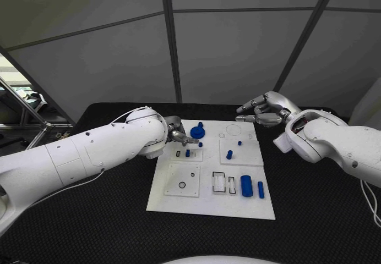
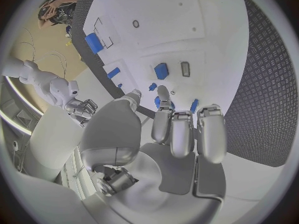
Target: Assemble the parts on the task board
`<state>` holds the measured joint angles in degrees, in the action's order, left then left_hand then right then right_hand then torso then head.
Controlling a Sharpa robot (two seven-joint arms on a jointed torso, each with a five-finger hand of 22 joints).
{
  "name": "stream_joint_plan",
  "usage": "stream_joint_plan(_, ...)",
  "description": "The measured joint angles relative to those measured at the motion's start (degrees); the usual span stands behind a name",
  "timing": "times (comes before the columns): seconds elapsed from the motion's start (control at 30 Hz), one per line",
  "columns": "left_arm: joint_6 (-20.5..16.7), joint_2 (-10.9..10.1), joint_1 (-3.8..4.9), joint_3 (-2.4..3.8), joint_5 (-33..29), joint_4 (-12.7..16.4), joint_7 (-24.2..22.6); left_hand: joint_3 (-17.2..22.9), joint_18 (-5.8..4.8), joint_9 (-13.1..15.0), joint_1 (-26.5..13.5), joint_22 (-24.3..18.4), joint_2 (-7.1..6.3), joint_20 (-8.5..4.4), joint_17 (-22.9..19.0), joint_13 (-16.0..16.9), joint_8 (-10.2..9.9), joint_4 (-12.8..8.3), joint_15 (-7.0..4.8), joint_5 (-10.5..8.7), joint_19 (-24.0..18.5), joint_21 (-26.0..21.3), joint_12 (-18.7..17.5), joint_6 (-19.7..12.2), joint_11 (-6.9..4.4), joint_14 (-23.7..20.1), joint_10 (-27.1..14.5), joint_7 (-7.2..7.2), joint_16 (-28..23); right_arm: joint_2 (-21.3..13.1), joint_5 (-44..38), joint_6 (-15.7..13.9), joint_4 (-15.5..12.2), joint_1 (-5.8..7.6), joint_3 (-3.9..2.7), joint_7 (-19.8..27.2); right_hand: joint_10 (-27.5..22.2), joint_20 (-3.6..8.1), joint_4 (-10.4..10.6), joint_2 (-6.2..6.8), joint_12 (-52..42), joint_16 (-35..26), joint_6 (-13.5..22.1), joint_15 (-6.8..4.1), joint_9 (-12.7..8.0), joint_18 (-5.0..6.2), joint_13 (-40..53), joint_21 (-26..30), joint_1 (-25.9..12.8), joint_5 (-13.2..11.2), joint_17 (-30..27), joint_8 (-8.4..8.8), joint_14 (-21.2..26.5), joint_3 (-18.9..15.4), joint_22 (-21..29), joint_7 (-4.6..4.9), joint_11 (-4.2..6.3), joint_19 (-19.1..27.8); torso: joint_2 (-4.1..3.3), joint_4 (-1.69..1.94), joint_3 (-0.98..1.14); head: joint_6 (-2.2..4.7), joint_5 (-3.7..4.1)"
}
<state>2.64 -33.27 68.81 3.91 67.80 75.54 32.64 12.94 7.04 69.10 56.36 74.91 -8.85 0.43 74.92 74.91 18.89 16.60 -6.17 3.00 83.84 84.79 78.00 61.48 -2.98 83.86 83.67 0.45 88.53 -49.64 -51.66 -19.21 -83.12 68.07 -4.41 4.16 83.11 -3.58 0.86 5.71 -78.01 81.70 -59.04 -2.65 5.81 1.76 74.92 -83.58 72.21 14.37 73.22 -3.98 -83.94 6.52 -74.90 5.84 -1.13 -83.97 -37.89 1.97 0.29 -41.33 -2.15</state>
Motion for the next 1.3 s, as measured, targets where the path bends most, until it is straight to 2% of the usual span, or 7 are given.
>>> stream_joint_plan(0.27, 0.62, -0.82, 0.37, 3.10, -0.37, 0.82, 0.07, -3.40, 0.03, -0.01, 1.83, 0.00, 1.86, 0.20, 0.00, 0.00, -1.55, -0.29, 0.02, 0.00, -0.91, -1.43, -2.85, -0.60, 0.19, 0.02, 0.18, 0.60, -1.15, 0.04, 0.00, -0.02, 0.27, 0.00, 0.00, -0.04, 0.00, 0.00, 0.00, 0.00, 0.00, 0.00, 0.00, 0.00, 0.00, -0.01, 0.00, 0.00, 0.00, 0.00, 0.00, 0.00, 0.00, 0.00, 0.00, 0.00, 0.00, 0.00, -0.02, 0.00, 0.02, 0.02, 0.00)
stream_joint_plan(0.37, 2.00, -0.69, 1.43, 3.79, -0.68, -0.92, 0.19, -3.67, 0.02, -3.07, 5.32, 0.00, 3.23, 0.85, 0.00, -0.01, -5.29, -0.45, 1.01, 0.00, -2.93, -3.47, -6.97, -3.67, 1.21, 0.11, 0.06, 1.90, -2.56, 0.02, 0.00, -0.02, 0.34, 0.00, 0.00, -0.06, 0.00, 0.00, 0.00, 0.00, 0.00, 0.00, 0.00, 0.00, 0.00, 0.00, 0.00, 0.00, 0.00, 0.00, 0.00, 0.00, 0.00, 0.00, 0.00, 0.00, 0.00, 0.00, -0.03, 0.00, 0.04, 0.13, 0.09)
stream_joint_plan(0.5, 4.33, 0.57, 3.43, 4.36, -0.96, -6.36, 0.24, -4.36, 0.02, -9.24, 8.01, -0.43, 4.44, 1.84, 0.00, -0.01, -9.86, -0.73, 1.79, 0.00, -3.92, -4.99, -9.42, -4.68, 2.31, 0.08, -0.63, 2.93, -3.04, 0.06, 0.00, -0.02, 0.46, -0.01, 0.00, -0.10, 0.00, 0.00, 0.00, 0.00, 0.00, 0.00, 0.00, 0.00, 0.00, -0.01, 0.00, 0.00, 0.00, 0.00, 0.00, 0.00, 0.00, 0.00, 0.00, 0.00, 0.00, 0.00, -0.04, 0.01, 0.05, 0.29, 0.03)
stream_joint_plan(0.63, 6.34, 2.90, 4.41, 4.43, -1.19, -12.42, -0.08, -5.54, 0.02, -13.44, 9.13, -0.77, 4.96, 2.04, 0.00, 0.00, -11.79, -0.50, 2.17, 0.00, -4.12, -5.36, -9.70, -3.99, 2.49, 0.30, -0.46, 3.57, -3.04, 0.29, 0.00, -0.02, 0.52, -0.01, 0.00, -0.13, 0.00, 0.00, 0.00, 0.00, -0.01, 0.00, 0.00, 0.00, -0.01, -0.01, 0.00, 0.00, 0.00, 0.00, 0.00, 0.00, 0.00, 0.00, 0.00, 0.00, 0.00, 0.00, -0.10, 0.00, 0.07, 0.52, -0.16)
stream_joint_plan(0.83, 9.11, 6.08, 5.06, 4.23, -1.81, -19.44, -0.95, -6.28, 0.01, -14.15, 9.17, -1.39, 5.01, 2.25, 0.00, 0.00, -11.64, -0.45, 2.17, 0.01, -4.33, -5.88, -9.70, -2.30, 2.50, 0.30, -0.44, 3.22, -3.04, 0.58, 0.00, -0.01, 0.52, -0.01, 0.00, -0.17, 0.00, 0.00, 0.00, 0.00, -0.01, 0.00, 0.00, 0.00, -0.01, -0.01, 0.00, 0.00, 0.00, 0.00, 0.01, 0.00, 0.00, 0.00, 0.00, 0.00, 0.00, 0.00, -0.26, -0.15, 0.04, 0.76, -0.41)
stream_joint_plan(1.03, 11.81, 8.65, 5.22, 3.27, -2.18, -24.88, -1.74, -7.12, 0.01, -13.97, 9.17, -1.47, 5.01, 2.25, 0.00, 0.00, -11.04, -0.18, 2.17, 0.01, -4.33, -5.88, -9.70, -1.76, 2.50, 0.30, -0.44, 3.09, -3.04, 0.86, 0.00, 0.00, 0.46, -0.01, 0.01, -0.22, 0.00, 0.00, 0.00, 0.00, -0.01, 0.00, 0.00, 0.00, -0.01, 0.00, 0.00, 0.00, 0.00, 0.00, 0.01, 0.00, 0.00, 0.00, 0.00, 0.00, 0.00, 0.00, -0.34, -0.25, 0.03, 0.58, -0.65)
stream_joint_plan(1.3, 14.82, 10.57, 5.10, 1.90, -1.86, -28.56, -2.53, -8.05, 0.02, -13.64, 9.16, -1.46, 5.00, 2.25, 0.00, 0.00, -10.81, 0.15, 2.17, 0.01, -4.33, -6.10, -9.70, -1.68, 2.50, 0.30, -0.44, 3.01, -2.86, 1.14, 0.00, 0.01, 0.43, -0.01, 0.01, -0.25, 0.00, 0.00, 0.00, 0.00, -0.01, 0.00, 0.00, 0.00, -0.01, 0.00, 0.00, 0.00, 0.00, 0.24, 0.01, 0.00, 0.00, 0.00, 0.00, 0.00, 0.00, 0.00, -0.34, -0.25, 0.01, 0.29, -0.74)
